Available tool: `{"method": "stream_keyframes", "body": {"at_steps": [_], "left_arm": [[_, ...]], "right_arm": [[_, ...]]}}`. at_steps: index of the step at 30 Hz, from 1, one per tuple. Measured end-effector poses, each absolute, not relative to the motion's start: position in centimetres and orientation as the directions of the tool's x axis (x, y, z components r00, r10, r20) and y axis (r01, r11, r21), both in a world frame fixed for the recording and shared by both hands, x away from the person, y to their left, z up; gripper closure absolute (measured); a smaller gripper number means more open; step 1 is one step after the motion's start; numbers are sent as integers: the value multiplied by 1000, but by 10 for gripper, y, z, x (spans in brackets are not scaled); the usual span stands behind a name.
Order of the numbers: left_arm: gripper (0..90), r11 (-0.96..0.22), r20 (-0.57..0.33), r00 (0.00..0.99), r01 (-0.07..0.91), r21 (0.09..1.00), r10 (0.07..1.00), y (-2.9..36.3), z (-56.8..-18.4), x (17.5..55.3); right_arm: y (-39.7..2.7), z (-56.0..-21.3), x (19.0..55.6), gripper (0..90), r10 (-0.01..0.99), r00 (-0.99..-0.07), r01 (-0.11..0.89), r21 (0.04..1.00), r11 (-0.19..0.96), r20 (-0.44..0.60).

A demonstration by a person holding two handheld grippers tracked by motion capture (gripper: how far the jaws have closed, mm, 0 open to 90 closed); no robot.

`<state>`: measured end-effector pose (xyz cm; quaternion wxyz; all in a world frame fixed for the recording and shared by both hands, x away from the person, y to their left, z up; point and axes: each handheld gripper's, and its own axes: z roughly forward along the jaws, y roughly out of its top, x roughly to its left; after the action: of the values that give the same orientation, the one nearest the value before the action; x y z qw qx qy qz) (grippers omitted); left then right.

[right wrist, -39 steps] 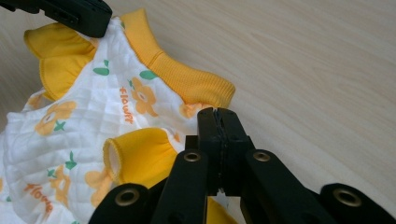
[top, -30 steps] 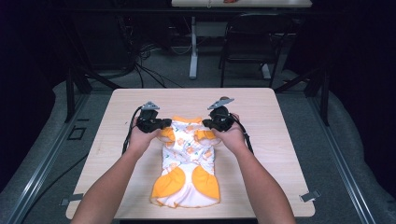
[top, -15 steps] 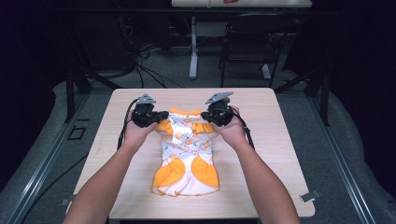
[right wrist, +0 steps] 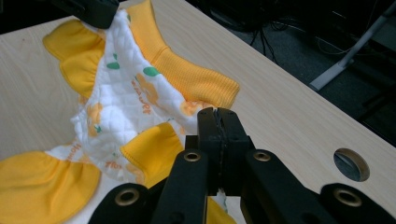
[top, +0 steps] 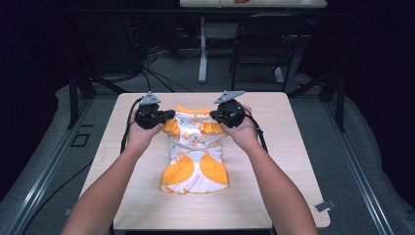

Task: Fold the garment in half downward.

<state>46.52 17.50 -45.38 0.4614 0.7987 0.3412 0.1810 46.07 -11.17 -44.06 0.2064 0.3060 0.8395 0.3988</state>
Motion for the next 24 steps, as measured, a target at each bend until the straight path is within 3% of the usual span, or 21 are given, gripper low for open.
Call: {"method": "stream_keyframes", "body": {"at_steps": [24], "left_arm": [[883,-377,-10,748,345,859,663,173,-461,439]], "right_arm": [[-117,-448,435,894,632,-764,318,776,545,-131]]}}
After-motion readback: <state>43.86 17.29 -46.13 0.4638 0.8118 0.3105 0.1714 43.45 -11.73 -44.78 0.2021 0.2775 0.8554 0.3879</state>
